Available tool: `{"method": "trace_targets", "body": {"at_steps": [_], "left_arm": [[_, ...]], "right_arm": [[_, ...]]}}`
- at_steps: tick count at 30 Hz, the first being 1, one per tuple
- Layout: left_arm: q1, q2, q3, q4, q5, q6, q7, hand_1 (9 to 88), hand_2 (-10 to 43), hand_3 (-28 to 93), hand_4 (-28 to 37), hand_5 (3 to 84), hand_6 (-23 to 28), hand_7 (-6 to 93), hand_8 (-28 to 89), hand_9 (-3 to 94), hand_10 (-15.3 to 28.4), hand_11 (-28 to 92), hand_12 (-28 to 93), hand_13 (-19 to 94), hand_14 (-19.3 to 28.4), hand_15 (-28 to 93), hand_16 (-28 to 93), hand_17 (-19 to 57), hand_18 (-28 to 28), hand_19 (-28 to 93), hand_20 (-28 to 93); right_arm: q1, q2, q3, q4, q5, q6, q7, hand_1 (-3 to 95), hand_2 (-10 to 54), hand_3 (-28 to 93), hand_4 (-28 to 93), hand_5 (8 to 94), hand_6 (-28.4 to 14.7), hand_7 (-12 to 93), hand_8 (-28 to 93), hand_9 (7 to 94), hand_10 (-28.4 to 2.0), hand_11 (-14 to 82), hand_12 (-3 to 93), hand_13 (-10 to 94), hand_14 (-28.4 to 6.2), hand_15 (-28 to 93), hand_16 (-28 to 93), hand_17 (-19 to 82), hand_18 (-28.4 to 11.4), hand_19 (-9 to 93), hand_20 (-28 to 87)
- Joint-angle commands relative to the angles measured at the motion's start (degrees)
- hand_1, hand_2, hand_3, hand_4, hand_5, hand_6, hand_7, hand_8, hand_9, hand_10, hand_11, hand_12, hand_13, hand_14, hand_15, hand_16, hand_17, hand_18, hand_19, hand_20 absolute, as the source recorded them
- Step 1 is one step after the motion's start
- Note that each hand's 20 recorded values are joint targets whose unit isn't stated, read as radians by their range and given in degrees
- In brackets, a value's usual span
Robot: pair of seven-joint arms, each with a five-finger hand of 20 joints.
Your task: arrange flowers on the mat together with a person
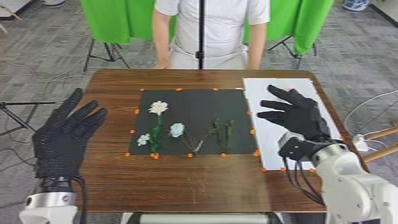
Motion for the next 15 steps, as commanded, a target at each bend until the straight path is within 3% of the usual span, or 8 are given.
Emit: {"method": "trace_targets", "body": {"at_steps": [1, 4, 6, 10, 13, 15], "left_arm": [[0.4, -1.17, 1.07, 0.71, 0.48, -1.03, -1.26, 21.1, 9.7, 78, -28.2, 35.8, 8.4, 9.8, -10, 34.4, 20.4, 21, 8, 29, 27.0, 44, -11, -4.8, 25.2, 64, -3], [0.1, -1.01, 1.63, 0.93, 0.41, -1.07, -0.42, 20.6, 9.7, 78, -28.2, 35.5, 8.2, 9.7, -10, 33.6, 20.0, 20, 8, 29, 26.7, 43, -11, -4.4, 25.2, 64, -4], [-0.1, -1.41, 1.67, 0.88, 0.59, -0.91, -0.73, 20.4, 9.8, 78, -28.2, 35.2, 7.9, 9.7, -10, 33.1, 19.6, 19, 8, 29, 26.5, 42, -10, -4.1, 25.1, 63, -6], [0.1, -1.89, 0.85, 0.68, 2.91, 0.08, -1.65, 20.0, 9.9, 78, -28.3, 35.0, 7.8, 9.7, -10, 32.9, 19.4, 19, 8, 28, 26.5, 42, -10, -4.2, 24.9, 62, -6], [0.2, -1.72, 0.77, 0.72, 1.98, 0.38, -0.61, 20.0, 9.9, 78, -28.3, 34.9, 7.8, 9.9, -10, 33.2, 19.7, 20, 9, 28, 26.8, 43, -9, -5.0, 25.0, 63, -6], [0.5, -1.89, 0.66, 0.69, 2.15, 0.98, -0.72, 19.8, 9.8, 78, -28.3, 34.8, 7.8, 9.9, -10, 34.0, 20.4, 21, 9, 28, 27.2, 45, -9, -5.6, 25.4, 64, -5]], "right_arm": [[-8.0, -0.6, 0.0, -1.8, 17.4, -2.5, -2.9, 17.3, 6.2, 79, -28, 44.4, -1.0, 10, -12, 49.3, -17.8, 10.7, 10.9, 41, -22.3, 33, 10, 4, -18.2, 54, 14], [-7.6, -0.8, -0.4, -1.9, 13.7, -3.3, -4.2, 17.1, 6.4, 79, -28, 43.2, -0.7, 10, -12, 48.4, -17.3, 9.7, 10.9, 40, -22.5, 30, 11, 4, -18.2, 52, 14], [-7.5, -1.6, 0.0, -2.2, 12.8, -4.0, -4.4, 16.9, 6.5, 79, -28, 42.8, -0.5, 10, -12, 48.0, -17.2, 9.2, 10.9, 40, -22.6, 28, 11, 4, -18.2, 51, 14], [-7.4, -1.9, 0.0, -2.2, 13.6, -2.5, -4.9, 16.5, 6.9, 79, -28, 42.4, -0.3, 10, -12, 47.6, -17.1, 8.8, 10.9, 40, -22.5, 27, 12, 4, -18.2, 50, 14], [-7.5, -1.4, -0.1, -2.2, 13.2, -1.7, -5.1, 16.3, 7.0, 79, -28, 42.0, -0.2, 10, -12, 47.5, -17.0, 8.7, 11.1, 40, -22.5, 27, 13, 4, -18.2, 50, 14], [-7.7, -1.6, -0.2, -2.2, 13.6, -1.6, -5.1, 16.2, 7.0, 79, -28, 42.0, -0.2, 10, -12, 47.6, -16.9, 8.8, 11.2, 40, -22.4, 27, 13, 4, -18.2, 50, 14]]}}
